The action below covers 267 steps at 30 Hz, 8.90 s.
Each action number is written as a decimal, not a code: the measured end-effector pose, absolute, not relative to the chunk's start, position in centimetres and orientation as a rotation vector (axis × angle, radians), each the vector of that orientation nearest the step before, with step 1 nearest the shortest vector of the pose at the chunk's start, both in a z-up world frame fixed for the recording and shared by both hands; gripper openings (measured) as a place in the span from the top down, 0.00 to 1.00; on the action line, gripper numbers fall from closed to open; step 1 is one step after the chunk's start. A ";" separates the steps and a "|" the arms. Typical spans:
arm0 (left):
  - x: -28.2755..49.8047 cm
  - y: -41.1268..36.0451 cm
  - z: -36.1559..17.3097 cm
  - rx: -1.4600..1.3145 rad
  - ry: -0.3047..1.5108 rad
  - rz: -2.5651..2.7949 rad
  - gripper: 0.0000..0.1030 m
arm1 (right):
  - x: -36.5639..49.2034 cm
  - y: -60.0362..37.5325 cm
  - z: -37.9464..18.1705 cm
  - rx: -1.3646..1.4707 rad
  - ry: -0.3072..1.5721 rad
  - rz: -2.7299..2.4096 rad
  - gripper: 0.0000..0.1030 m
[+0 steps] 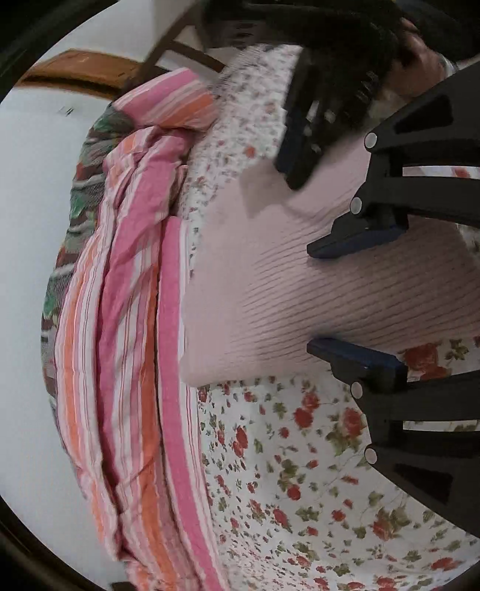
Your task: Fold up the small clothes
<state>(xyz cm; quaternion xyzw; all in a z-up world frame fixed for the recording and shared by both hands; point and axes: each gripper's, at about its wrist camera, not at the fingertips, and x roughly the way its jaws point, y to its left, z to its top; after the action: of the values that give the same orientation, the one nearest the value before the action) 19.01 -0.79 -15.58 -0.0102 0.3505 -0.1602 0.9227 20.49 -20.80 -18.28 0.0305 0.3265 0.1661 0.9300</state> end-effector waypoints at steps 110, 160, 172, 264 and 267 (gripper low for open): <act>21.5 0.1 -16.0 -0.092 0.749 -0.327 0.59 | 23.0 -19.7 -17.6 0.081 0.717 0.331 0.72; 13.8 4.8 -17.6 -0.237 0.744 -0.380 0.32 | 19.1 -23.5 -16.2 0.139 0.655 0.243 0.68; 16.2 4.3 -17.7 -0.252 0.797 -0.305 0.28 | 19.5 -25.0 -17.8 0.348 0.706 0.337 0.66; 4.7 2.6 -4.1 -0.109 0.585 -0.083 0.17 | 4.3 -24.9 -6.7 0.036 0.595 -0.007 0.08; 3.6 2.3 -3.5 -0.088 0.587 -0.070 0.15 | 3.1 -25.3 -6.4 0.036 0.579 -0.012 0.04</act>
<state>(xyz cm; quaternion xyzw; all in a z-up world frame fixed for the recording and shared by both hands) 3.60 2.26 -3.50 -0.0435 0.2891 -0.0346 0.9557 3.07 -25.34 -6.38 0.0179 0.2855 -0.0059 0.9582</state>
